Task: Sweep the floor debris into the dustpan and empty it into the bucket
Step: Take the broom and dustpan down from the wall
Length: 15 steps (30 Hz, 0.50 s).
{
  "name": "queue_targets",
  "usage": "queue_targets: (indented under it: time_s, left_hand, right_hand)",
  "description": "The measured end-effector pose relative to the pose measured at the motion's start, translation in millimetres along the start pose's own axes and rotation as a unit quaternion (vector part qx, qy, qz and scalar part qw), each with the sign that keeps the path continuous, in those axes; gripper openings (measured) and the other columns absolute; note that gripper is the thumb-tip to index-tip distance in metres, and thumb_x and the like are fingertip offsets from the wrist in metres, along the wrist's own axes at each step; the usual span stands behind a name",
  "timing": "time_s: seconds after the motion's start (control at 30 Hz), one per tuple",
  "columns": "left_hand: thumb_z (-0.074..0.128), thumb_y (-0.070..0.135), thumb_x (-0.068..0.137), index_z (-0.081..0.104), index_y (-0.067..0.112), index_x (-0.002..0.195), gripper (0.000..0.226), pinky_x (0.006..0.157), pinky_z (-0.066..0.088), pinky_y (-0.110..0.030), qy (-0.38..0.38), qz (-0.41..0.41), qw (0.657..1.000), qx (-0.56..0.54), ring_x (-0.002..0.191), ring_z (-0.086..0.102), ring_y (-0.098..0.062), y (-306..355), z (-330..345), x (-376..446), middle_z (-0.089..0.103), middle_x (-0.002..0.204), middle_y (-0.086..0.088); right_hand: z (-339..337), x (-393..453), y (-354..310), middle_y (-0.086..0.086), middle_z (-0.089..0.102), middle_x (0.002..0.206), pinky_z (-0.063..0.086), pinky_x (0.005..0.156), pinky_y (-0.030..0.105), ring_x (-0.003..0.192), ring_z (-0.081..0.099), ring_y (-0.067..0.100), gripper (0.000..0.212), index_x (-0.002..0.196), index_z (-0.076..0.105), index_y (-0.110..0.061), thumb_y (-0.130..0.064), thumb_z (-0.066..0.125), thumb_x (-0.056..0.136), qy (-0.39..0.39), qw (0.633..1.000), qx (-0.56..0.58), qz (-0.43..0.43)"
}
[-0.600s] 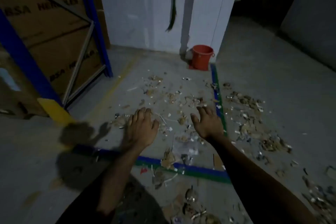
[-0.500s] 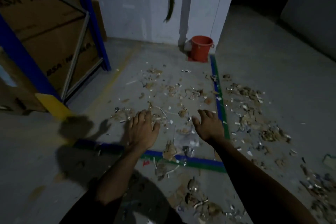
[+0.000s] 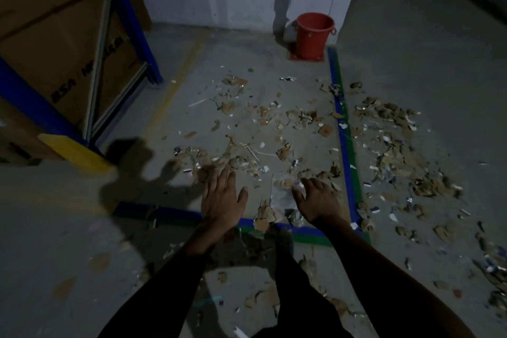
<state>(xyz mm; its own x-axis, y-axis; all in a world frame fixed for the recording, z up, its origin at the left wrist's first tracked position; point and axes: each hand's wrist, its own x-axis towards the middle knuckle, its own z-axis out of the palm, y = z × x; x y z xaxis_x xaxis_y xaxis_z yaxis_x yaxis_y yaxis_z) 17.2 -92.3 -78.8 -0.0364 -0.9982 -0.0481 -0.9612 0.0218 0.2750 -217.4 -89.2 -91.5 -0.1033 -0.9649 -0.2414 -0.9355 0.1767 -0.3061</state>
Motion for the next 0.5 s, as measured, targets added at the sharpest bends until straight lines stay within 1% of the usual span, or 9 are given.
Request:
queue_targets:
  time_s: [0.1, 0.17, 0.3, 0.37, 0.5]
  left_hand:
    - [0.033, 0.048, 0.099, 0.023, 0.019, 0.154, 0.062, 0.120, 0.005, -0.037, -0.015, -0.003, 1.000, -0.003, 0.149, 0.004, -0.019, 13.0, 17.2, 72.6, 0.016, 0.162, 0.001]
    - [0.035, 0.047, 0.099, 0.025, 0.019, 0.152, 0.061, 0.120, 0.007, -0.038, -0.023, -0.010, 1.000, -0.014, 0.149, 0.007, -0.021, 25.0, 26.4, 126.9, 0.018, 0.161, -0.001]
    - [0.039, 0.044, 0.099, 0.029, 0.015, 0.151, 0.060, 0.118, 0.012, -0.038, -0.045, -0.021, 0.998, -0.026, 0.147, 0.015, -0.024, 52.8, 23.7, 229.7, 0.021, 0.160, -0.005]
    - [0.038, 0.045, 0.099, 0.027, 0.016, 0.151, 0.060, 0.118, 0.015, -0.038, -0.041, -0.026, 0.999, -0.024, 0.146, 0.017, -0.023, 64.9, 13.3, 275.6, 0.023, 0.159, -0.005]
    - [0.040, 0.046, 0.097, 0.034, 0.018, 0.147, 0.058, 0.115, 0.024, -0.040, -0.013, -0.028, 0.999, -0.015, 0.142, 0.025, -0.024, 81.2, -5.4, 363.0, 0.031, 0.154, -0.004]
  right_hand:
    - [-2.3, 73.3, 7.7, 0.009, 0.041, 0.151, 0.030, 0.113, 0.042, 0.139, 0.035, 0.029, 0.059, 0.146, 0.040, -0.019, -0.055, 0.032, 0.100, -0.014, 1.000, 0.012, 0.001]
    - [-9.3, 129.5, 13.9, 0.010, 0.038, 0.153, 0.030, 0.114, 0.044, 0.140, 0.034, 0.029, 0.061, 0.147, 0.038, -0.019, -0.055, 0.031, 0.100, -0.027, 1.000, 0.016, -0.003]
    - [-45.6, 230.4, 19.5, 0.010, 0.043, 0.149, 0.032, 0.111, 0.041, 0.137, 0.037, 0.030, 0.059, 0.145, 0.042, -0.018, -0.054, 0.034, 0.099, -0.023, 0.999, 0.021, -0.007]
    - [-70.7, 275.6, 17.5, 0.010, 0.043, 0.149, 0.032, 0.110, 0.041, 0.137, 0.037, 0.030, 0.059, 0.146, 0.041, -0.017, -0.053, 0.035, 0.100, -0.020, 1.000, 0.021, -0.012]
    - [-118.4, 360.1, 6.1, 0.011, 0.043, 0.149, 0.032, 0.109, 0.042, 0.137, 0.036, 0.030, 0.058, 0.146, 0.042, -0.017, -0.052, 0.036, 0.100, 0.003, 1.000, 0.024, -0.020]
